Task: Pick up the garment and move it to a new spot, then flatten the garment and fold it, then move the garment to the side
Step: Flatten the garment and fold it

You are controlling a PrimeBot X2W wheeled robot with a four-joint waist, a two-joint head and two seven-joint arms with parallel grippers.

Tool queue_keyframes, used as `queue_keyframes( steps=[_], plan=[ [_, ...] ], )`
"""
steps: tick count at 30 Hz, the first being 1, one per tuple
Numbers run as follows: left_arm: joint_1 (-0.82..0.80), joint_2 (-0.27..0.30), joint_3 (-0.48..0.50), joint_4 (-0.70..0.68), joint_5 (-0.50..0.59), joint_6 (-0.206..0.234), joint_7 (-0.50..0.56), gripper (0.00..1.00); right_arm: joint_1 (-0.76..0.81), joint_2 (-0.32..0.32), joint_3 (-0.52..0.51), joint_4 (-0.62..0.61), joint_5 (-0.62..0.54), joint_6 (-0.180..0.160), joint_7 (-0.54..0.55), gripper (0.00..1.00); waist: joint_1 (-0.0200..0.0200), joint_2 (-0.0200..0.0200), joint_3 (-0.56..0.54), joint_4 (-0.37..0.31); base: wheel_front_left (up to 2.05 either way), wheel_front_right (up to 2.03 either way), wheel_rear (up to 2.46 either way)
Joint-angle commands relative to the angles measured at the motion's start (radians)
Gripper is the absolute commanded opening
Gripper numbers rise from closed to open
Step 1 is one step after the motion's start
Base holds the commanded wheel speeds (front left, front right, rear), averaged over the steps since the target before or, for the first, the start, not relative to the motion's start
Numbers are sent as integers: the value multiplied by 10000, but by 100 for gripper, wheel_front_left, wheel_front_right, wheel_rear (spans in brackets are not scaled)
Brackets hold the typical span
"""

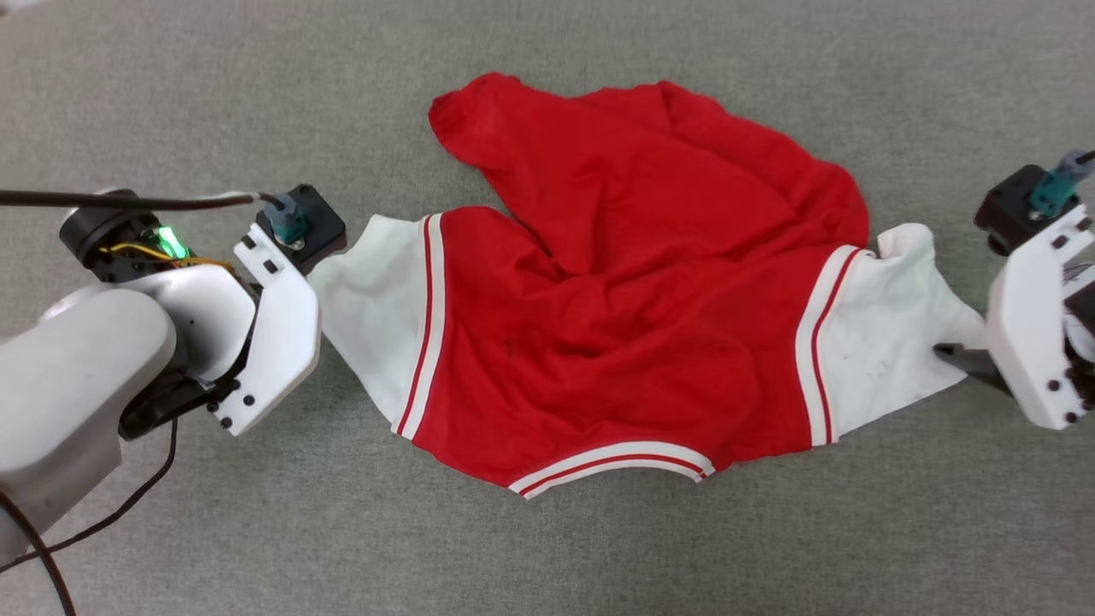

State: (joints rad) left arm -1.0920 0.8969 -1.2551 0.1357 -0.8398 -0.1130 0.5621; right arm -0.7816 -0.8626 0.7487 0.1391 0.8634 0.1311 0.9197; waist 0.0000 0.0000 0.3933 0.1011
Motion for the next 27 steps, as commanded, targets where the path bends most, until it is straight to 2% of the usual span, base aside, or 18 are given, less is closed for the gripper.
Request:
queue_keyframes(
  steps=[1,8,9,10,13,17,27],
  plan=[
    [-121,-37,48,-20,55,55,-45,0,-122,150,123,157,53,-7,-6,100,0,0,225,98,0,0,0],
    [-293,-112,72,40,146,15,-162,0,118,595,1616,1198,232,-11,-260,100,0,0,638,189,0,0,0],
    [-286,-127,69,63,139,6,-189,0,115,668,1730,1291,245,-13,-454,46,0,0,653,177,0,0,0],
    [-273,-138,61,90,130,-3,-206,0,54,756,1837,1373,309,-14,-635,0,0,0,653,158,0,0,0],
    [-140,-126,28,197,109,-36,-276,0,-209,843,1956,1449,454,-10,-1343,0,0,0,465,70,0,0,0],
    [-15,-83,19,265,87,-64,-575,0,-545,569,1820,1273,690,-4,-2474,0,0,0,-86,-29,0,0,0],
    [-175,562,349,-721,-69,-6,-1189,0,-309,-756,1182,-206,1436,-7,-4487,0,0,0,-1513,-190,0,0,0]
  ],
)
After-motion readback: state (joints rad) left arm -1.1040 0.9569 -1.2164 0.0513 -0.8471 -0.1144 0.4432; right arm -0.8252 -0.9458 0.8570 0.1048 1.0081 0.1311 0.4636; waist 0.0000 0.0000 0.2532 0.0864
